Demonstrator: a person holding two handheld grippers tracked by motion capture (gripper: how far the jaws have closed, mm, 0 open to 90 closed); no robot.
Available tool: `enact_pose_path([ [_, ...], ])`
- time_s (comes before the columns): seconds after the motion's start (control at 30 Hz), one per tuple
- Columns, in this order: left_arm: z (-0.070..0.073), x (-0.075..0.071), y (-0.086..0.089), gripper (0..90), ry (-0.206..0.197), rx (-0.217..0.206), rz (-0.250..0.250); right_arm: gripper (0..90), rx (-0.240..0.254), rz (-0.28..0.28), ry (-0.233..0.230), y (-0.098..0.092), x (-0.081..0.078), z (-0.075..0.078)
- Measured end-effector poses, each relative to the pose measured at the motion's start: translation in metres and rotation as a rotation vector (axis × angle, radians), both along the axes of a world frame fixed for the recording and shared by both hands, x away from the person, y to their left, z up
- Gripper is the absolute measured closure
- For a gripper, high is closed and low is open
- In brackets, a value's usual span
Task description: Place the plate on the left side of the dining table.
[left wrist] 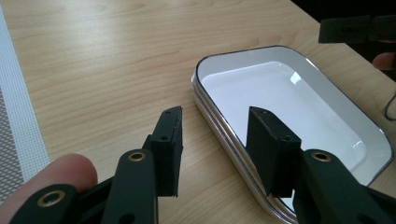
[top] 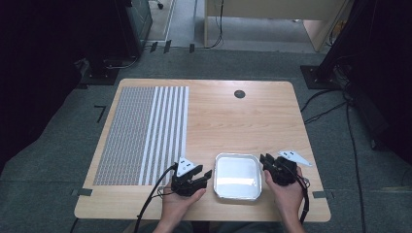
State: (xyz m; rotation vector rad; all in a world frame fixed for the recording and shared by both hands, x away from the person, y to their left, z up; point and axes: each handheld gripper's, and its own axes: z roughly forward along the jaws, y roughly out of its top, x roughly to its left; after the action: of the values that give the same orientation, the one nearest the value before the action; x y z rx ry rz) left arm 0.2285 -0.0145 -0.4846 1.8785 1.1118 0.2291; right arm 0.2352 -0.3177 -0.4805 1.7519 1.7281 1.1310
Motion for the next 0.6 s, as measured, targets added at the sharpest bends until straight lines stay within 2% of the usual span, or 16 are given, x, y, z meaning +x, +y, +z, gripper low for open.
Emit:
enact_pose_path([
  [0.13,-0.003,-0.002,-0.007,61.7,0.02,0.02,0.005,77.8,0.024,0.0,0.012,-0.001,0.001,0.0],
  [0.17,-0.006,-0.004,-0.011,62.9,0.031,0.031,0.0,78.7,0.043,-0.005,0.011,-0.003,0.002,-0.002],
  [0.37,-0.009,-0.007,-0.018,69.2,0.054,0.031,-0.023,84.0,0.07,0.002,0.042,-0.006,0.004,-0.005],
  [0.4,-0.01,-0.008,-0.02,70.5,0.057,0.036,-0.027,85.1,0.097,0.02,0.051,-0.006,0.004,-0.005],
  [0.6,-0.014,-0.01,-0.025,76.8,0.058,0.058,-0.043,87.6,0.094,0.018,0.094,-0.004,0.005,-0.009],
])
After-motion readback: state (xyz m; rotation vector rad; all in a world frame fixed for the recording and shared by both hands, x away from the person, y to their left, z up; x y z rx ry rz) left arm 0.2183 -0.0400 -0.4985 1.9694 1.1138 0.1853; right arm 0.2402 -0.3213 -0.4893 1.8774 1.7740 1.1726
